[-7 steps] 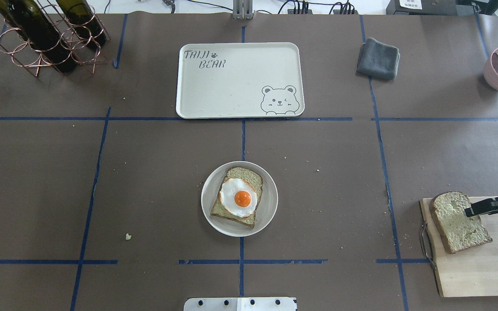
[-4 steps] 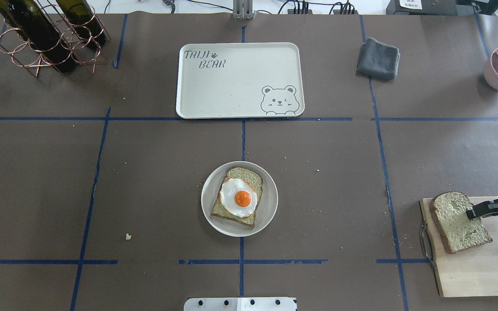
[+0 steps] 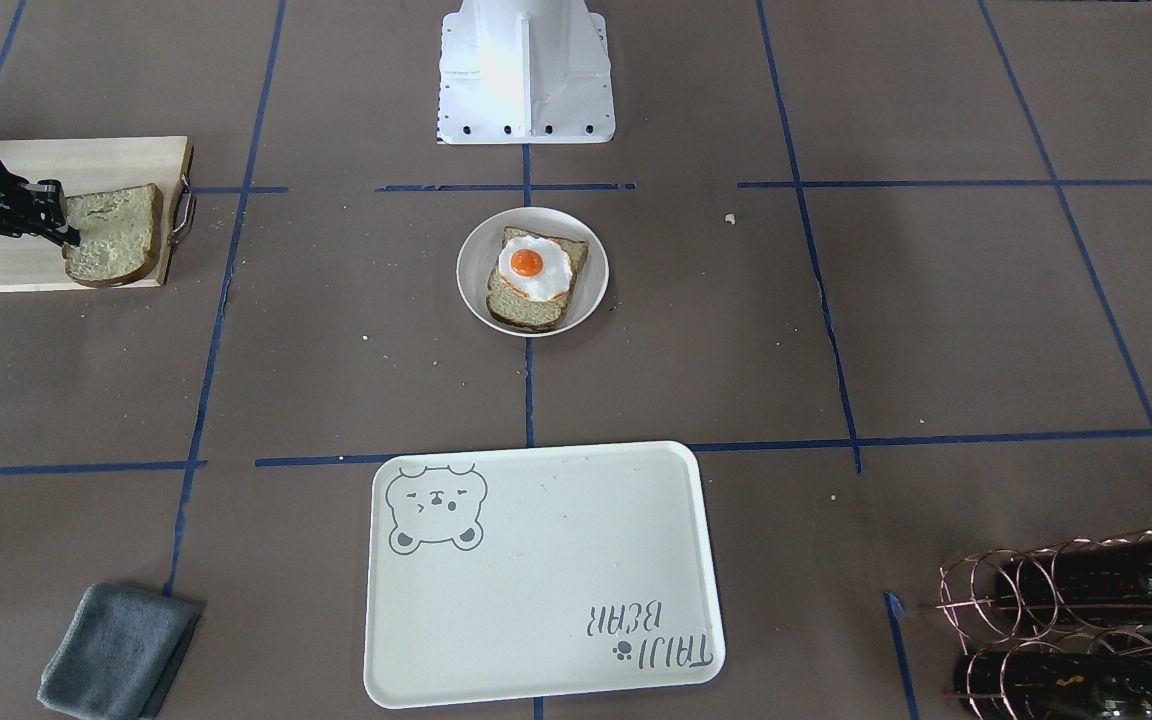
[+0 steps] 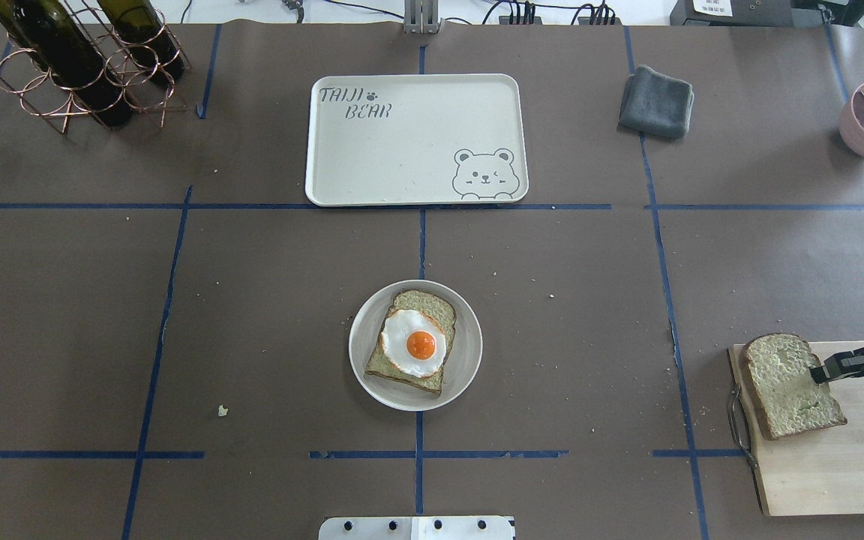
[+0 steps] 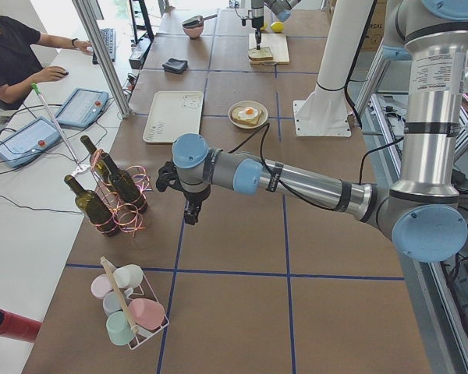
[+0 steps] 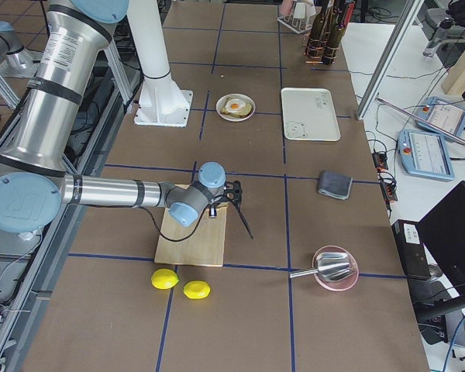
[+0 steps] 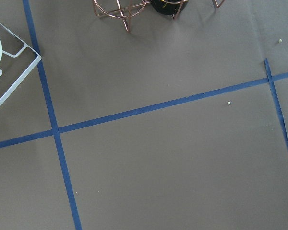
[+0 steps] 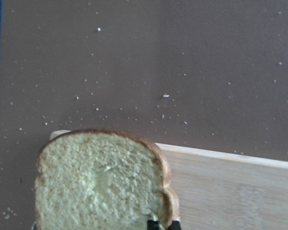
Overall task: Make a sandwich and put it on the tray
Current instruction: 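Lower the right gripper onto the bread slice on the wooden board and grasp it, then lift the bread slice with the right gripper and carry it over the plate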
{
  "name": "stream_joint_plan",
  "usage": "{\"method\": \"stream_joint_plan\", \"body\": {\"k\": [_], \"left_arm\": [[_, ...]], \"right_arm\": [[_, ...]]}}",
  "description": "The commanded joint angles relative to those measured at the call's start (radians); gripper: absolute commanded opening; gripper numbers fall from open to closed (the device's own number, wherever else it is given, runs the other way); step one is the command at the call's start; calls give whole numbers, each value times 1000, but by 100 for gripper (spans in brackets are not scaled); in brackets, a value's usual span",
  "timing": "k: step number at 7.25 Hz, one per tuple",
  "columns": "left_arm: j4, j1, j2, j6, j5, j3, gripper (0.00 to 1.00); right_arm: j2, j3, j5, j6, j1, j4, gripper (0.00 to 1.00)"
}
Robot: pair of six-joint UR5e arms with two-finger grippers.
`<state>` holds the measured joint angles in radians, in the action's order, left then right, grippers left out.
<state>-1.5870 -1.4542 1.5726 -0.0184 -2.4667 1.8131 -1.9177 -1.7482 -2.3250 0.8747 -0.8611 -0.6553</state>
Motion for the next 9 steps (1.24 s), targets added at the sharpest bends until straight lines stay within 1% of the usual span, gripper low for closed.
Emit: {"method": "stream_joint_plan", "body": {"k": [1,2,4,5,6,7,8,9], "left_arm": [[-1,0,0,0,0,2,100],[1,0,0,0,0,3,100],[1,0,0,-2,0,9,100],[1,0,0,-2,0,9,100],[1,0,0,-2,-1,9,100],[1,0,0,-2,-2,11,100],[1,0,0,-2,0,17,100],[1,0,0,-2,0,15,100]], "right_arm": [[-4,-49,-46,3,-15,-3,0],[-3,-54,-81,3,-35,-1,0],[11,-54,-179,3,-99,0,0],[44,-53,-201,6,-105,-1,0],[90,-54,-208,80,-105,0,0],[195,-54,-208,213,-104,-1,0],[313,-50,-208,395,-95,0,0],[427,-44,-195,558,-48,-4,0]]}}
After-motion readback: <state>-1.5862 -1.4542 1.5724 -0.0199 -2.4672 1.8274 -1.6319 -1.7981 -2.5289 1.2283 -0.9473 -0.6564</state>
